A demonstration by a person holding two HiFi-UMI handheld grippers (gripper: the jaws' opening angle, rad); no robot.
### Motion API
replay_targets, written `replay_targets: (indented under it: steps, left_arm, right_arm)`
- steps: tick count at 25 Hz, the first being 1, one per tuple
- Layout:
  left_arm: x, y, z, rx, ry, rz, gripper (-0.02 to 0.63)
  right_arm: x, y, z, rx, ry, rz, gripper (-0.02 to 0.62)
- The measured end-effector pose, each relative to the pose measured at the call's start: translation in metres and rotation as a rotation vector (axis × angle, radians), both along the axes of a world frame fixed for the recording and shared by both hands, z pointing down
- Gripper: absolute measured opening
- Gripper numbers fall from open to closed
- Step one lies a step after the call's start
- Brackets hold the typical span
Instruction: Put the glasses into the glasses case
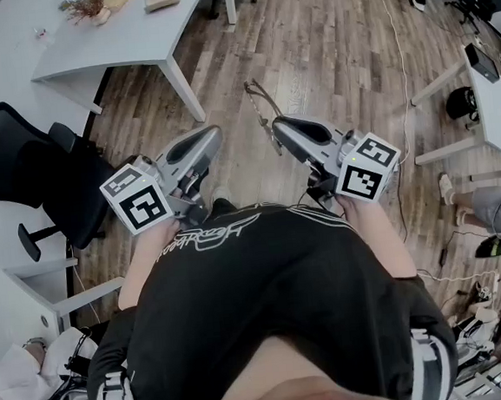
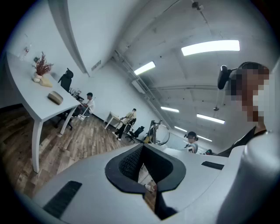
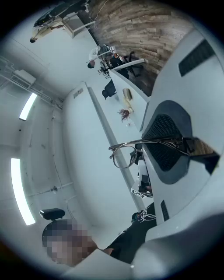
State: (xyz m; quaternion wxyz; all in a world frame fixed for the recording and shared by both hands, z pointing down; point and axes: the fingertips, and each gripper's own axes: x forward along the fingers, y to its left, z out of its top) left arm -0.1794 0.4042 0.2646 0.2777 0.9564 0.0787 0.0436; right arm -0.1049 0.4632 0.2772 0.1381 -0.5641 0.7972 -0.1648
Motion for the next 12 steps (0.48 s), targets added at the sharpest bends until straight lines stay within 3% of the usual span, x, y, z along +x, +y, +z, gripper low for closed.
replay_targets:
  steps: [12]
  left_arm:
    - [-0.014,0.022,0.001,-0.002,-0.003,-0.011,0.006]
  right_arm:
    - [-0.017,0.019,-0.002,0.000,0.011,-0.021,0.029]
